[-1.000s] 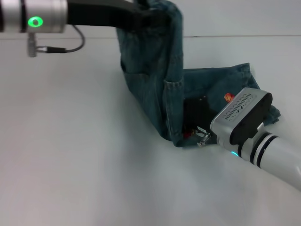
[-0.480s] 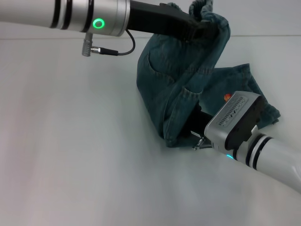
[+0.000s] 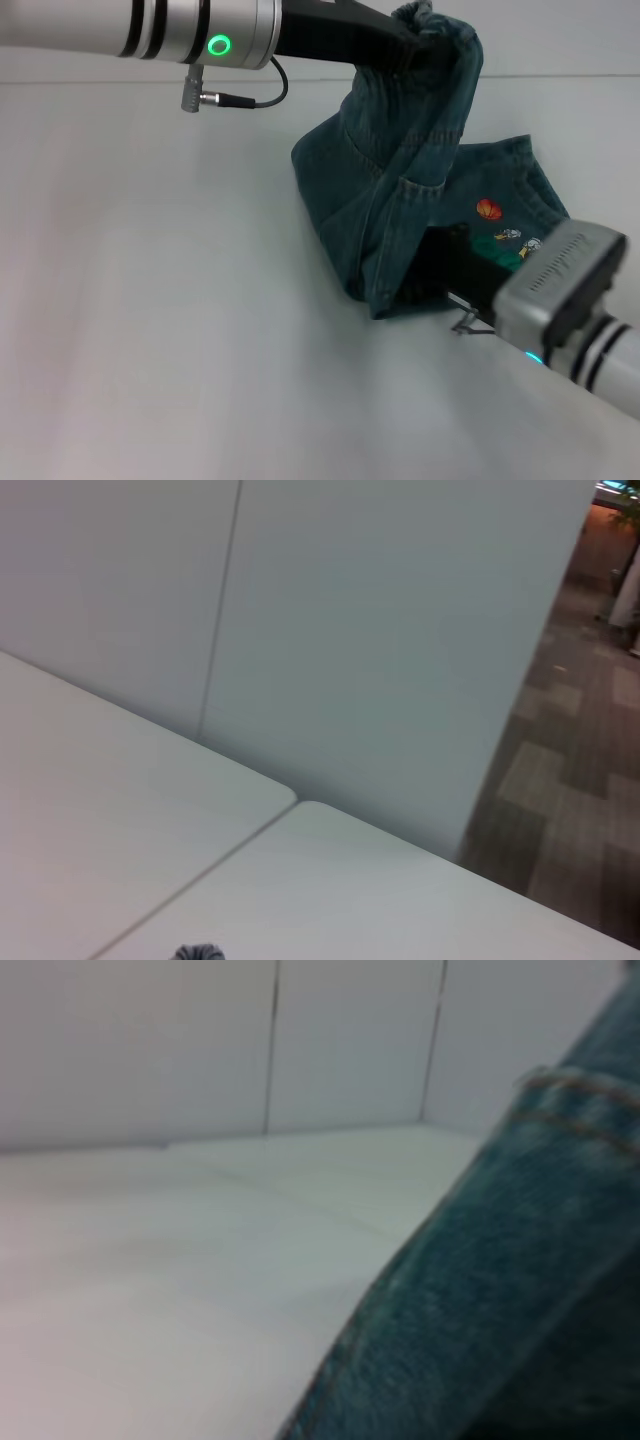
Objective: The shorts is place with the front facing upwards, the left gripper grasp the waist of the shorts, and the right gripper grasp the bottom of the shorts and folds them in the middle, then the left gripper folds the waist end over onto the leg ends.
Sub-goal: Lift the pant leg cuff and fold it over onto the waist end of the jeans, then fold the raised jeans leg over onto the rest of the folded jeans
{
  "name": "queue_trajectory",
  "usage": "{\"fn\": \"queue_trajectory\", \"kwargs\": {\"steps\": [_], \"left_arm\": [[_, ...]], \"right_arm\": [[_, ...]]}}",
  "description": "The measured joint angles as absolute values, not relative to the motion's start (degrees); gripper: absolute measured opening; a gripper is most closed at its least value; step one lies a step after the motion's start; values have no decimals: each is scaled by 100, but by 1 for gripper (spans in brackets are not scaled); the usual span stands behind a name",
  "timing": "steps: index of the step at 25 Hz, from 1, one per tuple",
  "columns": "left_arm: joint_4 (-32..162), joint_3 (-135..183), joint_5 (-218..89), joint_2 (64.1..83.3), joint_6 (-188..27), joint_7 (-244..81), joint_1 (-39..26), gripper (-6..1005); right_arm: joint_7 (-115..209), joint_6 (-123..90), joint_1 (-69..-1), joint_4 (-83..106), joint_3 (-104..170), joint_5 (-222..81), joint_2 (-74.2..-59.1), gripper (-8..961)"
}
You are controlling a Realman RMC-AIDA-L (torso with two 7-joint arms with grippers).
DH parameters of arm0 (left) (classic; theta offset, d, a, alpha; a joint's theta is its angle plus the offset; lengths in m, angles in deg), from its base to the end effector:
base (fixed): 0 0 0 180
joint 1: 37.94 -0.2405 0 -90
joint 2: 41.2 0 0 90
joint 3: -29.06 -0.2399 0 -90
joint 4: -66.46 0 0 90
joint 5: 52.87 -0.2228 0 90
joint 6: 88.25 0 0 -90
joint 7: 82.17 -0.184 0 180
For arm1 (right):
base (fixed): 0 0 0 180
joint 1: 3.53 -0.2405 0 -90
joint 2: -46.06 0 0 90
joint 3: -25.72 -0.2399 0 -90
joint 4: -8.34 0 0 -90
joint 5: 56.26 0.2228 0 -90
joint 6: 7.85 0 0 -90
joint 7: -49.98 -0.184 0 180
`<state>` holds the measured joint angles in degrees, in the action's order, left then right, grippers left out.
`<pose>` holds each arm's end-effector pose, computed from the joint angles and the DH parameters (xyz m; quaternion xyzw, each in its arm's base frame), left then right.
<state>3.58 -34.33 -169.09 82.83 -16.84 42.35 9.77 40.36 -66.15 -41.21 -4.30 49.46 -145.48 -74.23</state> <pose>-0.0329 0.4265 -0.0399 -0.9463 -0.2174 -0.2014 0.1293 0.2565 0.3446 -0.1460 -0.8923 0.1502 0.2148 0.3675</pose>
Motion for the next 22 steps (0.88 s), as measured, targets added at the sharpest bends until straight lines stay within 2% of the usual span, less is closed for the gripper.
{"fn": "queue_trajectory", "kwargs": {"steps": [14,22], "left_arm": [[676,-4415,-16710,8326,-2695,4234,1076,74],[1019,-5265,-16073,8332,-3328,4230,1173,77]], "right_arm": [[3665,-9245,-1881,675,4967,-14519,-7373,-1],[2660,-10480,-1069,1639,4976,-14540,-7356,-2]]}}
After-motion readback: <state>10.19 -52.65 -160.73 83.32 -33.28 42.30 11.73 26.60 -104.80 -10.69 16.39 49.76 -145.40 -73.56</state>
